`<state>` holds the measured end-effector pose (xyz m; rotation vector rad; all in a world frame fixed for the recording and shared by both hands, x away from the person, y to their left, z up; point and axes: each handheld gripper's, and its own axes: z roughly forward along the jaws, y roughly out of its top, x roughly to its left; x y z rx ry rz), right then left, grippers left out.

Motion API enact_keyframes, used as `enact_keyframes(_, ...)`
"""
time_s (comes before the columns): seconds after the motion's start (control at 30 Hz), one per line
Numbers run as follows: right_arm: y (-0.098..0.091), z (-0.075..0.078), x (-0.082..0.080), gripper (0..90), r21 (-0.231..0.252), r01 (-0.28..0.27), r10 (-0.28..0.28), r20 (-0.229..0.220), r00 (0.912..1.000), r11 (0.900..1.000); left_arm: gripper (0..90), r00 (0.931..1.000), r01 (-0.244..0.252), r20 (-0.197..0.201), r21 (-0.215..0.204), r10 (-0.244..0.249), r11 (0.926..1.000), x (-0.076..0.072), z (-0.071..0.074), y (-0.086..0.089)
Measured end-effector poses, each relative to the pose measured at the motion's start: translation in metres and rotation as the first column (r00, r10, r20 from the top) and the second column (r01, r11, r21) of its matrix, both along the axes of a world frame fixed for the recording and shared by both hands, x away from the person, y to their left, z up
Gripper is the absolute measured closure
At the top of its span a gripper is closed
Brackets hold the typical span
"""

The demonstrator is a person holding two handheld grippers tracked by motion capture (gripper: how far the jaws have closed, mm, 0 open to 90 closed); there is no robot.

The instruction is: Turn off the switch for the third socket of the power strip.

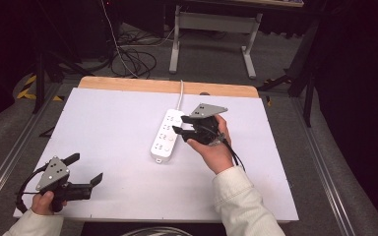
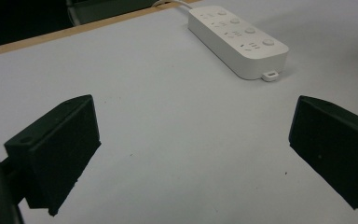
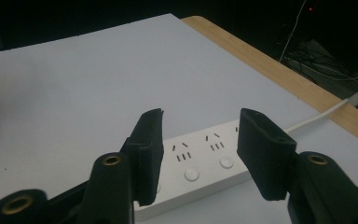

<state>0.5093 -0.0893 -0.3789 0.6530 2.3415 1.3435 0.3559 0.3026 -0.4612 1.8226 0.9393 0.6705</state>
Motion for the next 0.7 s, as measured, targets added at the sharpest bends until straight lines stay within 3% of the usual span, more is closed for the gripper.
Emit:
enact_keyframes(0.43, -0.041, 0.001, -0.022, 37.2, -0.001, 0.047, -0.047, -0.032, 0.9984, 0.9989, 2.2, 1.0000, 0.004, -0.007, 0.001, -0.004, 1.0000, 0.000, 0.000, 0.000)
enact_keyframes(0.7, -0.069, -0.009, -0.038, 33.2, 0.045, 0.072, -0.070, -0.041, 0.9967, 0.9964, 2.4, 0.9996, 0.011, -0.026, -0.012, -0.011, 0.9999, -0.003, 0.002, 0.001)
